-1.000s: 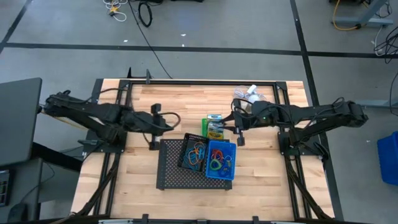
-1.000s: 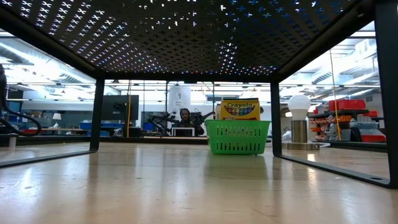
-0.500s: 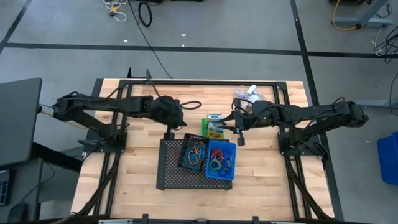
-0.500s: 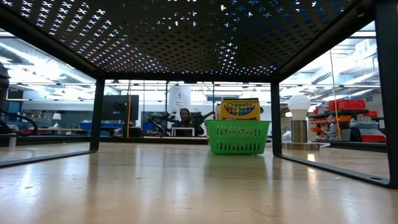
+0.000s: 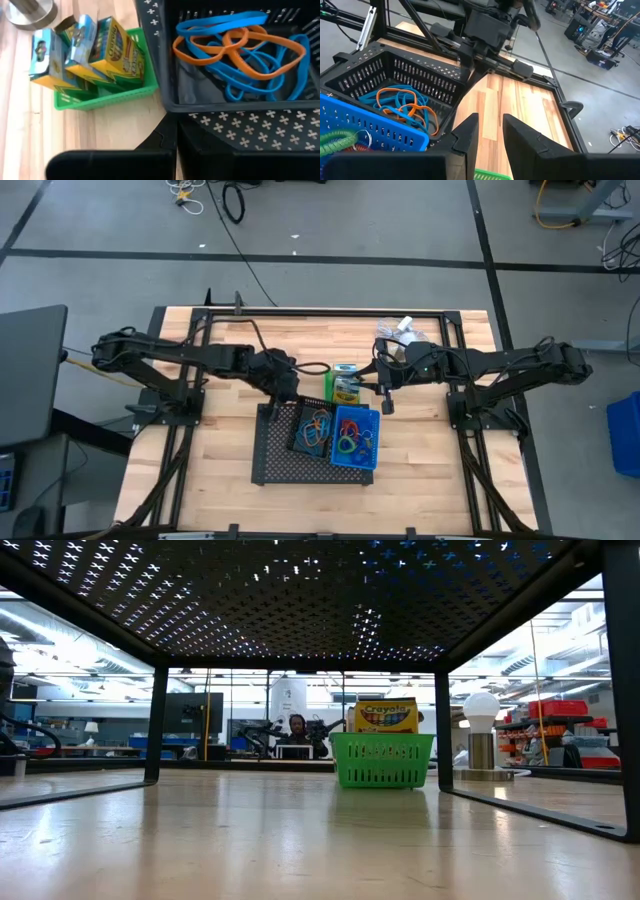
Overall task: Pick & Place Office Desk Supplies
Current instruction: Put the black bin with the rubber bands on the shelf
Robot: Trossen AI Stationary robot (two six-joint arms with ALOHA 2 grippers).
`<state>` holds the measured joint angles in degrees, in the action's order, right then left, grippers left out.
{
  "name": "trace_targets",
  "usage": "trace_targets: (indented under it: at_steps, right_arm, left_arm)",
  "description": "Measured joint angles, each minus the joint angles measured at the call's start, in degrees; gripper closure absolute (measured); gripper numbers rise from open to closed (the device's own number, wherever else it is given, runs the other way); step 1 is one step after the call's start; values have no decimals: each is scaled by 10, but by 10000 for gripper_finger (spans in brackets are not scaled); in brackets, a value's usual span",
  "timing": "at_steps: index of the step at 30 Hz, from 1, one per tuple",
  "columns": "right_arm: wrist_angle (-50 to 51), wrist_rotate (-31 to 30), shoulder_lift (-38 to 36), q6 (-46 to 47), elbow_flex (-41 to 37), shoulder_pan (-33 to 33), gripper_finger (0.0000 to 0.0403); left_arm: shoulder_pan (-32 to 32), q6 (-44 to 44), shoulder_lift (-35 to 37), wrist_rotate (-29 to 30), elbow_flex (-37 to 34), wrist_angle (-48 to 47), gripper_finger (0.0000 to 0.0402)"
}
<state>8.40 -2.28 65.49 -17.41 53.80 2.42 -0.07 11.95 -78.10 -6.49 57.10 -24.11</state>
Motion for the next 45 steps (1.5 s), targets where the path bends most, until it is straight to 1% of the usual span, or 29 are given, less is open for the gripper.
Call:
trace_targets:
  at_steps: [5, 9, 13, 19, 27, 33, 39, 45]
  right_arm:
    - [0, 0, 0, 0, 0, 0, 307]
    - [0, 0, 0, 0, 0, 0, 307]
    - [0, 0, 0, 0, 0, 0, 307]
    - [0, 2, 0, 0, 0, 0, 307]
    - [0, 2, 0, 0, 0, 0, 307]
    - [0, 1, 0, 0, 0, 0, 307]
    - [0, -1, 0, 0, 0, 0, 307]
    - [-5, -1, 0, 0, 0, 0, 307]
  left_arm:
    - [0, -11, 0, -4, 0, 1, 401]
    - [-2, -22, 0, -39, 0, 1, 401]
    - [-9, -34, 0, -38, 0, -2, 401]
    - [-24, -45, 0, -10, 0, -37, 401]
    - [-55, -58, 1, -20, 0, -41, 401]
    - [-77, -66, 1, -37, 0, -39, 401]
    - [-94, -71, 1, -61, 0, -12, 401]
    - [-97, -77, 1, -70, 0, 3, 401]
